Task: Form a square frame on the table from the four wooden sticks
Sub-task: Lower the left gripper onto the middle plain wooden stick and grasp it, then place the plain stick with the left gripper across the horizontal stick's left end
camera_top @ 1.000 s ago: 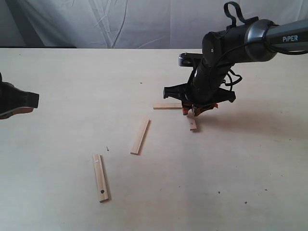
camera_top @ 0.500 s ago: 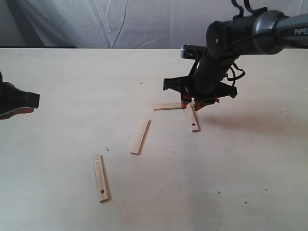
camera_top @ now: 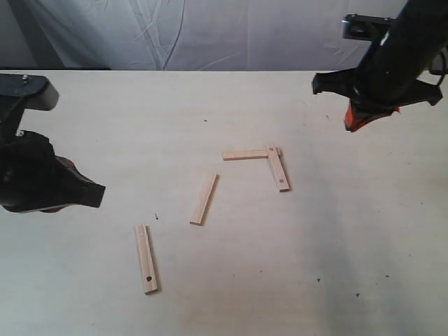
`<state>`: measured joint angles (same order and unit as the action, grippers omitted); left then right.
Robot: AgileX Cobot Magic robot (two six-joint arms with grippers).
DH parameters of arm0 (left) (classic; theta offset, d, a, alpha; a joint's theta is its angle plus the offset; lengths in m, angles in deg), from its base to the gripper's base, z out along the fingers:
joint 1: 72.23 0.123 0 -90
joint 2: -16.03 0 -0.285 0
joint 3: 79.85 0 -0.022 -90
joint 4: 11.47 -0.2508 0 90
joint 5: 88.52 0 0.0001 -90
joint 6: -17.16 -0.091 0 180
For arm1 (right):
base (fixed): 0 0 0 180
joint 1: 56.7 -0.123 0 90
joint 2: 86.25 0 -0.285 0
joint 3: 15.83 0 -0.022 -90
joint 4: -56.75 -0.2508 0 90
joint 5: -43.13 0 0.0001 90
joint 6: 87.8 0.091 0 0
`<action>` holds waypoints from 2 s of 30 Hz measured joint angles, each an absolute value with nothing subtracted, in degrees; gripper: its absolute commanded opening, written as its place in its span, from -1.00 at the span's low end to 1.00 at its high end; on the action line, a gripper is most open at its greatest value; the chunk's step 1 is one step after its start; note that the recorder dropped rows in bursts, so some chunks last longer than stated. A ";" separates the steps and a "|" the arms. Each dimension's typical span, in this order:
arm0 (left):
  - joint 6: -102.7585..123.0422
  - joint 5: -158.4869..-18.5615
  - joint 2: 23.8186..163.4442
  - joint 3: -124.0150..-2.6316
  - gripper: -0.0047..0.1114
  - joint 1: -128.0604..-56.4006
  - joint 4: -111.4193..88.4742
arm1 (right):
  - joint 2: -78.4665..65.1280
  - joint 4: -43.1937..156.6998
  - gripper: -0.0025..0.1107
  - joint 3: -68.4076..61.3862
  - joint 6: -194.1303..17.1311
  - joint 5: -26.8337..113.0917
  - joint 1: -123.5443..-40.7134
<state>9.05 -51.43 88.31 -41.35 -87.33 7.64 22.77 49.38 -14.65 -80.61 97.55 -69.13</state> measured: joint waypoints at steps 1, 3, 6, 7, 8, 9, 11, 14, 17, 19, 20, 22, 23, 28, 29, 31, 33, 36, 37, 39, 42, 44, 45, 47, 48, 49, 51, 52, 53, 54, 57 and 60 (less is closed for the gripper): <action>10.03 -51.33 89.19 -41.76 -0.92 -88.30 7.07 | 21.66 49.24 -0.97 -13.50 -81.54 97.67 -67.93; 13.14 -51.18 92.10 -43.05 -0.92 -90.45 4.92 | 19.82 48.66 -0.97 -11.18 -83.31 97.78 -65.69; 18.41 -51.10 97.59 -46.33 -0.92 -94.20 0.61 | 17.26 47.69 -0.97 -7.36 -86.06 97.78 -62.69; 20.53 -51.06 99.71 -47.58 -0.92 -95.40 -0.83 | 16.37 47.60 -0.97 -5.96 -86.83 97.44 -61.95; 22.36 -50.97 101.44 -49.01 -0.92 -96.99 -2.48 | 15.52 47.48 -0.97 -4.59 -87.25 97.11 -61.47; 25.05 -50.94 103.89 -51.37 -0.92 -98.59 -4.06 | 14.69 47.47 -0.97 -3.29 -87.80 96.42 -61.29; 28.24 -50.94 107.56 -55.53 -0.92 -101.52 -6.80 | 13.23 47.30 -0.97 -1.09 -88.15 94.40 -61.07; 32.58 -50.94 113.45 -62.18 -0.92 -104.45 -10.97 | 12.16 45.88 -0.97 0.89 -88.80 91.73 -61.07; 36.18 -50.94 119.48 -67.88 -0.88 -105.80 -15.27 | 12.02 42.34 -0.97 1.31 -89.49 89.02 -61.07; 37.05 -50.54 123.29 -70.51 -0.76 -106.03 -16.31 | 12.02 38.88 -0.97 1.31 -91.31 88.08 -61.07; 37.28 -50.27 124.90 -71.78 -0.67 -106.16 -16.31 | 12.02 36.58 -0.97 1.31 -92.78 87.85 -61.07; 37.28 -49.71 127.27 -73.56 -0.47 -106.28 -16.42 | 12.02 32.78 -0.97 1.31 -95.58 87.74 -61.07; 37.11 -49.56 128.30 -74.24 -0.36 -106.39 -16.41 | 12.02 30.96 -0.97 1.31 -96.78 87.63 -61.07; 36.71 -48.99 131.54 -75.12 -0.09 -106.39 -15.98 | 12.02 26.17 -0.97 1.31 -99.59 87.01 -61.07; 36.71 -48.99 132.09 -75.12 -0.09 -106.39 -15.74 | 12.02 25.90 -0.97 1.31 -100.03 87.01 -61.07; 36.58 -48.89 133.97 -75.36 -0.09 -106.39 -15.73 | 12.02 25.44 -0.97 1.31 -100.39 87.01 -61.07; 36.47 -48.78 135.92 -75.36 -0.09 -106.39 -16.39 | 12.02 25.21 -0.97 1.31 -100.53 87.01 -61.07; 36.47 -49.92 138.29 -75.36 -0.09 -106.39 -17.66 | 12.02 25.21 -0.97 1.31 -100.63 86.78 -61.07; 36.47 -50.36 138.64 -75.36 -0.09 -106.39 -17.79 | 12.02 25.21 -0.97 1.31 -100.63 86.78 -61.07; 36.43 -52.01 139.49 -75.36 -0.09 -106.39 -18.09 | 12.02 25.21 -0.97 1.31 -100.65 86.65 -61.07; 36.43 -53.34 139.58 -75.36 -0.09 -106.27 -18.74 | 12.02 25.21 -0.97 1.31 -100.65 86.55 -61.07; 36.43 -53.73 139.58 -75.36 -0.10 -105.45 -18.74 | 12.02 25.21 -0.97 1.31 -100.65 86.61 -61.07; 36.33 -53.73 139.70 -75.36 -0.10 -105.21 -18.79 | 12.02 25.10 -0.97 1.31 -100.76 86.61 -61.07; 36.33 -53.73 139.96 -75.36 -0.10 -104.90 -18.88 | 12.02 25.11 -0.97 1.31 -100.76 86.61 -61.07; 36.33 -53.73 140.10 -75.36 -0.10 -104.84 -18.88 | 12.02 25.11 -0.97 1.31 -100.76 86.61 -61.07; 36.33 -53.73 140.37 -75.36 -0.10 -104.75 -18.88 | 12.02 25.11 -0.97 1.31 -100.76 86.61 -61.07; 36.33 -53.73 140.76 -75.36 -0.10 -104.75 -18.78 | 12.02 25.11 -0.97 1.31 -100.76 86.61 -61.07; 36.33 -53.73 141.07 -75.36 -0.10 -104.75 -18.42 | 12.02 25.11 -0.97 1.31 -100.76 86.61 -61.07; 36.33 -53.73 141.23 -75.36 -0.10 -104.75 -17.90 | 12.02 25.11 -0.97 1.31 -100.87 86.61 -61.07; 36.33 -53.73 141.24 -75.36 -0.10 -104.75 -17.52 | 12.02 25.11 -0.97 1.31 -100.87 86.51 -61.07; 36.20 -53.73 141.24 -75.36 -0.13 -104.75 -17.30 | 12.02 24.98 -0.97 1.31 -100.87 86.38 -61.07; 36.20 -53.62 141.33 -75.36 -0.36 -104.75 -17.30 | 12.02 24.77 -0.97 1.31 -100.87 86.05 -61.07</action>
<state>36.20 -53.62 141.33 -75.36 -104.75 -17.30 12.02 24.77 1.31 -100.87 86.05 -61.07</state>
